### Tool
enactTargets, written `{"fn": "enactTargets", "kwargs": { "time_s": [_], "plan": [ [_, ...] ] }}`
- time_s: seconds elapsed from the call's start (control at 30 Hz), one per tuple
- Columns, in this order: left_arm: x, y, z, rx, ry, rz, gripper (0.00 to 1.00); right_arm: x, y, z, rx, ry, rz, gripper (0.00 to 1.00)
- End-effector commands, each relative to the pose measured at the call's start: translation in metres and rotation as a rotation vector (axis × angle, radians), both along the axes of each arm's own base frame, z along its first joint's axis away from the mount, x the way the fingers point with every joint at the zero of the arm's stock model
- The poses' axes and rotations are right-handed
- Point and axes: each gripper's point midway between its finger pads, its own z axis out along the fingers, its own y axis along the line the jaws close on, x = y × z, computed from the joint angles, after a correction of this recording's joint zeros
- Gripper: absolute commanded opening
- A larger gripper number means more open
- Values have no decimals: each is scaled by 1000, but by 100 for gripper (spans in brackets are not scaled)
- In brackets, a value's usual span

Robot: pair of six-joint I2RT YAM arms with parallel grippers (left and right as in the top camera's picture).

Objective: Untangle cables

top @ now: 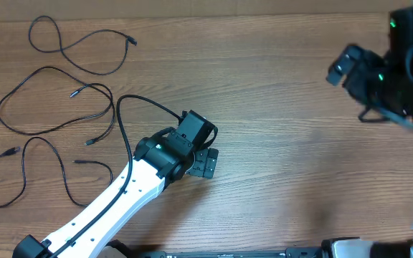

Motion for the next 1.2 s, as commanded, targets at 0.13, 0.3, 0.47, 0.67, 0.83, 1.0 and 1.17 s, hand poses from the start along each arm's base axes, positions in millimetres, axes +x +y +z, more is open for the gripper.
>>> {"fn": "enactTargets", "kwargs": {
  "time_s": [0.13,0.3,0.47,0.67,0.83,1.0,1.17],
  "plan": [
    [5,-2,10,-10,-36,22,100,-60,3,-2,31,-35,51,100],
    [5,-2,10,-10,-36,22,99,-66,5,-28,50,40,34,100],
    [6,-2,10,-11,-37,22,100,-57,10,-50,68,131,30,100],
    [6,-2,10,-11,-37,22,99,-52,10,-61,63,192,27,100],
    [6,-2,10,-11,-37,22,100,-48,10,-66,61,214,27,100],
    [5,-2,10,-10,-36,22,100,-47,4,-66,20,210,22,100],
    [6,-2,10,-11,-37,22,100,-46,0,-67,-1,210,12,100]
  ]
}}
